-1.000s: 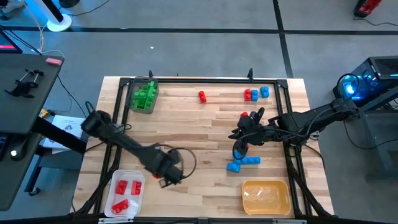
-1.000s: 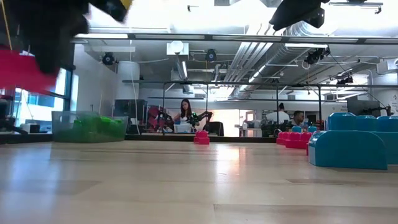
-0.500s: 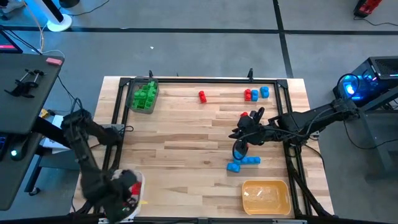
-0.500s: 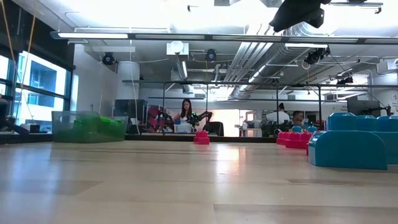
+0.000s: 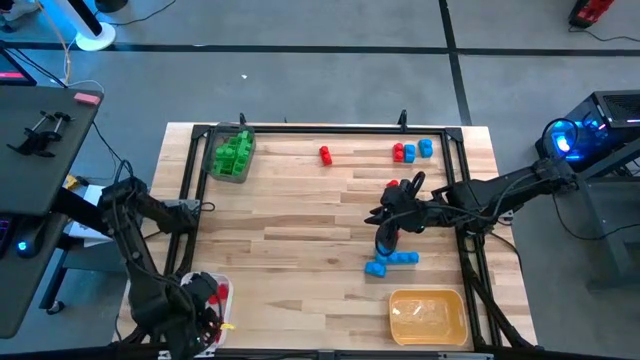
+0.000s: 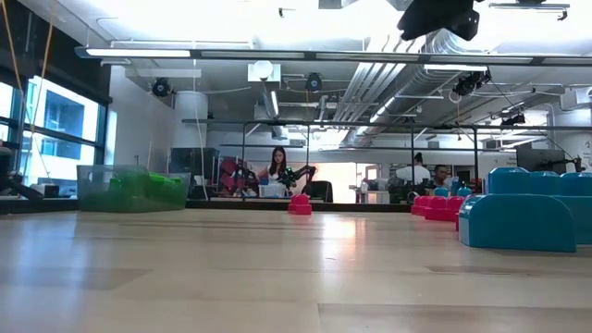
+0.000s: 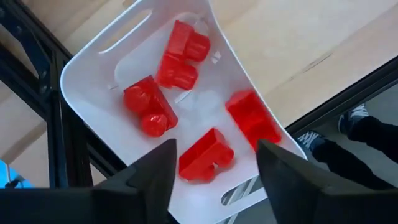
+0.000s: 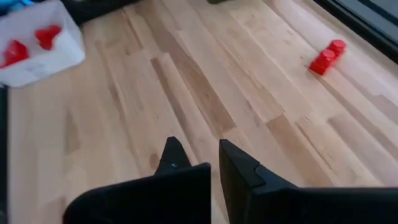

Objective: Sort blocks
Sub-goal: Put the red game piece into the white bin

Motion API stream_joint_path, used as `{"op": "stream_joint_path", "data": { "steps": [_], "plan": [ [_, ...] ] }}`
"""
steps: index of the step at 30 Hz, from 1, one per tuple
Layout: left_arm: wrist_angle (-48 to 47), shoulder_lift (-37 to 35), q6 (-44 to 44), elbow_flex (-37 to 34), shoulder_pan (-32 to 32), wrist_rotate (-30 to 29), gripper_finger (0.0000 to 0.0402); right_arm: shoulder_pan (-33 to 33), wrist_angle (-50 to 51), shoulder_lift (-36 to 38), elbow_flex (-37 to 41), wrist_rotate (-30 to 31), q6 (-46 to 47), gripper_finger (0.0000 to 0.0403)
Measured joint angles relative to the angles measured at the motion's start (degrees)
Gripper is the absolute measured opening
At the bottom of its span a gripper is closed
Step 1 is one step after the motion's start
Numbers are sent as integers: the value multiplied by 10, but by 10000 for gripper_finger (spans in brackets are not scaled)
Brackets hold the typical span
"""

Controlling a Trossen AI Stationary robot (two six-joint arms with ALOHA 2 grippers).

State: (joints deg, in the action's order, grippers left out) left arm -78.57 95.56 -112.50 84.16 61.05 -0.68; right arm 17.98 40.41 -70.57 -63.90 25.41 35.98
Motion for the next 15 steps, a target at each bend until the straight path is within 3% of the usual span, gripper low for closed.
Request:
{"op": "stream_joint_path", "data": {
  "steps": [3,6,10,15],
  "plan": [
    [-1,-15,25,5,-24,-45,233,0,-20,2,0,-13,4,0],
    [9,-46,82,17,-56,-185,239,-5,-23,6,0,-21,71,0],
    [-2,-98,189,17,-121,-391,241,-30,49,-2,0,-54,161,0],
    [54,-167,330,-57,-263,-516,241,-105,132,-27,41,-105,180,0]
  ]
}}
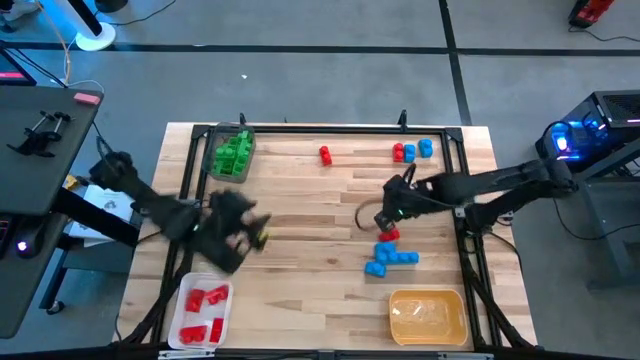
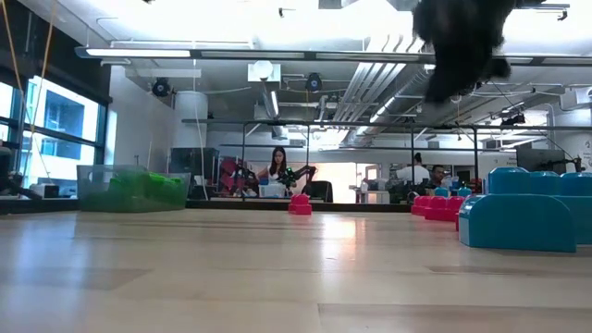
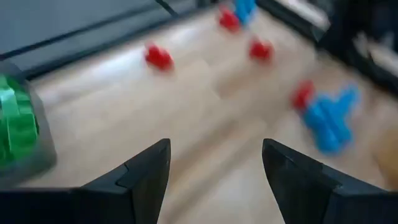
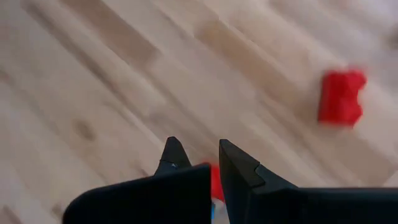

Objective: Sort blocks
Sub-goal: Put the red game piece into the white bin

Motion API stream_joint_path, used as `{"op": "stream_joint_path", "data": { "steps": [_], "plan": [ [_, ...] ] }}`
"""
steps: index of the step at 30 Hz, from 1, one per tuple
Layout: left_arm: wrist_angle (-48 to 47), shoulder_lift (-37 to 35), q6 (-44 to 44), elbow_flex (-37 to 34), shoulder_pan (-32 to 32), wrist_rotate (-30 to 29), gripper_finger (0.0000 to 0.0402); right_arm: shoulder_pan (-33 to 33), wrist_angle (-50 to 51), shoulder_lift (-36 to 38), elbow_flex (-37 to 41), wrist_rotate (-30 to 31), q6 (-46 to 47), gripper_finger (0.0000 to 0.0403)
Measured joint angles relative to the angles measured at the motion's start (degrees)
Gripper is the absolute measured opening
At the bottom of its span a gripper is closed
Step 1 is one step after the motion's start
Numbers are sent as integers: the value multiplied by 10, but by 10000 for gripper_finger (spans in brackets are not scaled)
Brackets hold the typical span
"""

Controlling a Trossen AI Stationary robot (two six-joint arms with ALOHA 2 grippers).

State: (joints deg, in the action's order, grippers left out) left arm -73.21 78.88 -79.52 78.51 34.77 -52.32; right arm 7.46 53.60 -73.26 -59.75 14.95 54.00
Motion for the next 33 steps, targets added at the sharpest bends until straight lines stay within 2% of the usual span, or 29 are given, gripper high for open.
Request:
{"op": "stream_joint_path", "data": {
  "steps": [2,5,8,11,13,15,19,25,29,33],
  "plan": [
    [105,-28,42,-56,-62,8,241,-40,-26,-1,46,-80,2,0],
    [352,-57,163,-150,-119,113,241,-60,-37,1,107,-184,4,0],
    [603,-65,271,-226,-124,207,241,-32,-8,27,137,-170,45,0],
    [794,-59,324,-283,-117,213,241,8,1,65,151,-142,110,0],
    [870,-50,336,-315,-119,195,241,27,3,79,171,-131,156,0],
    [910,-38,329,-337,-128,181,241,36,4,81,200,-125,196,0],
    [929,-22,290,-349,-149,184,241,37,-18,75,255,-109,255,0],
    [912,-19,326,-348,-152,208,241,24,-76,72,294,-94,297,0],
    [859,-19,332,-348,-144,211,241,23,-113,48,295,-93,302,0],
    [747,-19,315,-348,-123,218,241,23,-161,7,286,-101,302,0]
  ]
}}
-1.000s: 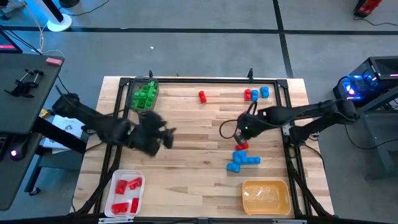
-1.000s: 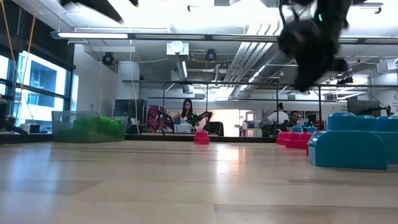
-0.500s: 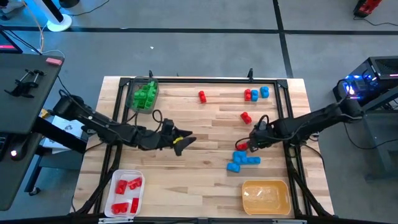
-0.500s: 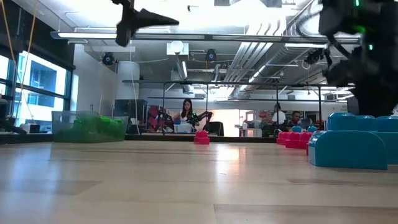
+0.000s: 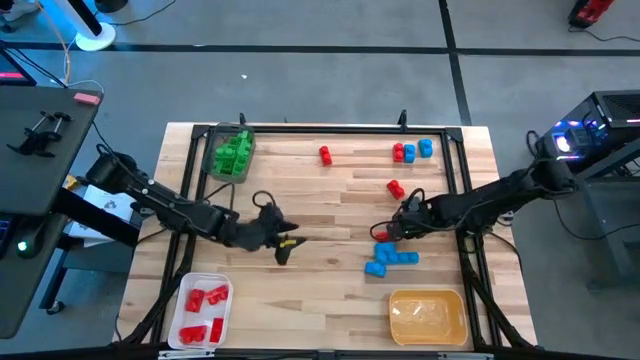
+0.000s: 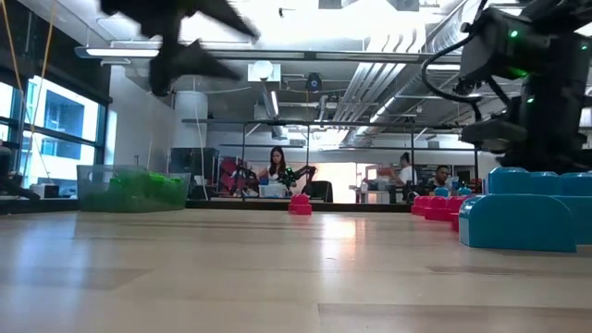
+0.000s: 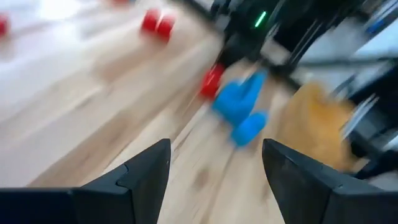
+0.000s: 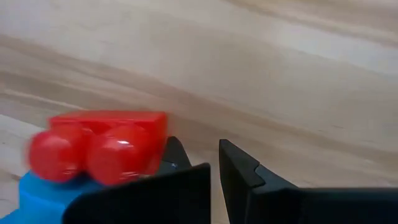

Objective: Sort blocks
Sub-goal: Put the red game piece into the white bin

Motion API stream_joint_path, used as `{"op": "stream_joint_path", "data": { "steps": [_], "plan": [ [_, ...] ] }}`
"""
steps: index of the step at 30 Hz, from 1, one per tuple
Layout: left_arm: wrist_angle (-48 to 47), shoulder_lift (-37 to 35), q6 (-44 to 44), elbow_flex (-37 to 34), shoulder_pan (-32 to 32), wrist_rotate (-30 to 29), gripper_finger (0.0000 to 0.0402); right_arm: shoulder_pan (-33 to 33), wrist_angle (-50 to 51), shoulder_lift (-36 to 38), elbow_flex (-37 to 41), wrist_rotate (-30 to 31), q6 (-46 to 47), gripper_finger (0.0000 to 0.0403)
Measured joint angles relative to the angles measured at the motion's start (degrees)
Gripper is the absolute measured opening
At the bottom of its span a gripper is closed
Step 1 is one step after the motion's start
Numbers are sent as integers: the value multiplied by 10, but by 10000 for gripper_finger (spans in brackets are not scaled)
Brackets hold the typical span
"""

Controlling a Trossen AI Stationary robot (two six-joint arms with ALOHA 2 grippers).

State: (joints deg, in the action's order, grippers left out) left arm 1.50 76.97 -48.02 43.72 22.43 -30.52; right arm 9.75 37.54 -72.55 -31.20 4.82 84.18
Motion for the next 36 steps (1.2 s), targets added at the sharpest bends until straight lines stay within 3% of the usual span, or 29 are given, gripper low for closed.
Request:
{"op": "stream_joint_path", "data": {
  "steps": [4,8,14,23,30,36],
  "plan": [
    [-134,0,-54,0,30,0,241,0,-34,-50,-18,-7,1,0],
    [-211,0,-99,0,60,-3,241,0,-46,-106,-64,0,-1,0],
    [-221,0,-102,0,82,-39,241,-4,-83,-206,-167,12,-46,0],
    [-209,0,-40,0,82,-43,241,-8,-112,-356,-374,2,-166,0],
    [-196,0,8,0,69,-41,241,-19,123,-335,-483,57,-260,0],
    [-263,0,82,0,64,36,241,-23,246,-244,-507,124,-273,0]
  ]
}}
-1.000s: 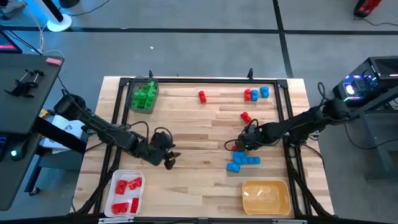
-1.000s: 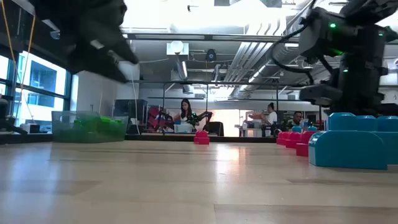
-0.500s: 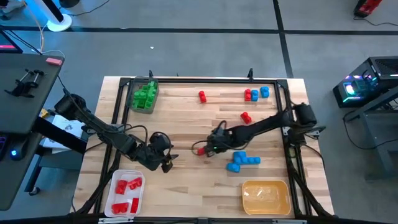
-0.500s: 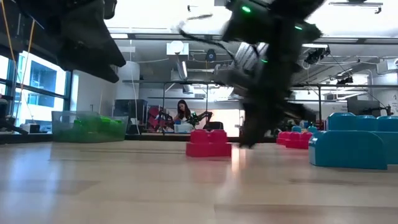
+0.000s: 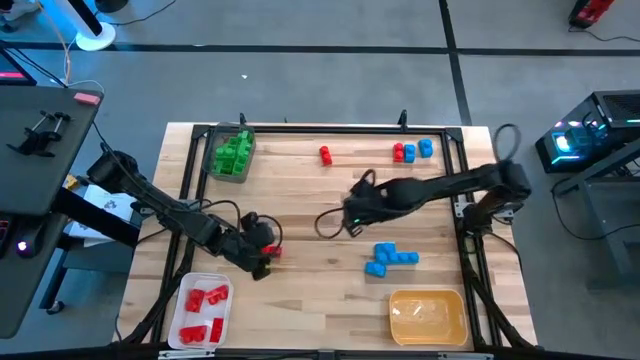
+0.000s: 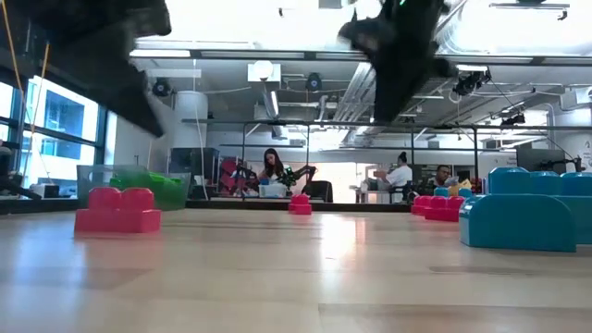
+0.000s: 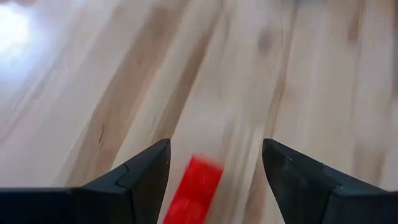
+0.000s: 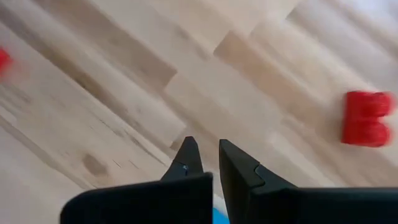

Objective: Sort blocks
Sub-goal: Put the red game piece into the white bin

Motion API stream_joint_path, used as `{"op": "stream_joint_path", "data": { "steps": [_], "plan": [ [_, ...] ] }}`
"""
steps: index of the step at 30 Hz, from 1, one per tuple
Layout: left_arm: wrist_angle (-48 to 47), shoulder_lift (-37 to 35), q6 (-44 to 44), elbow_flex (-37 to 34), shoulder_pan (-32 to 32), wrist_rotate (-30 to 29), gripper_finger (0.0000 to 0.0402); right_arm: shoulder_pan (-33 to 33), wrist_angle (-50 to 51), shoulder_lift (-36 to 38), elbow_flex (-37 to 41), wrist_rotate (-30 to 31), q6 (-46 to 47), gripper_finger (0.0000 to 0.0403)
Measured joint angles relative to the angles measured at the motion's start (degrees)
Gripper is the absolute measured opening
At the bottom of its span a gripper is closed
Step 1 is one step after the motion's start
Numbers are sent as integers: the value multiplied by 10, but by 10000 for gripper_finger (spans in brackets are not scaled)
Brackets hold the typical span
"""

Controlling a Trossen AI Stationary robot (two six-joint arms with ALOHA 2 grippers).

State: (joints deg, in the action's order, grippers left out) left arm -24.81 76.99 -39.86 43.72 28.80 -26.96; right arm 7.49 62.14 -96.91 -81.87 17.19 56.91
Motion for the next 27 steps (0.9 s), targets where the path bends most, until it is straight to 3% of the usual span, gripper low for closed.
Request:
{"op": "stream_joint_path", "data": {
  "steps": [4,8,13,20,27],
  "plan": [
    [-69,-1,71,6,-7,68,241,0,15,67,7,23,15,0],
    [-68,1,182,3,-20,143,241,12,28,105,11,34,31,0],
    [-30,34,300,3,-57,164,241,50,50,120,11,54,71,0],
    [-22,109,291,3,-108,243,241,98,61,114,12,70,115,0],
    [-10,175,284,6,-112,247,241,111,65,114,12,96,127,0]
  ]
}}
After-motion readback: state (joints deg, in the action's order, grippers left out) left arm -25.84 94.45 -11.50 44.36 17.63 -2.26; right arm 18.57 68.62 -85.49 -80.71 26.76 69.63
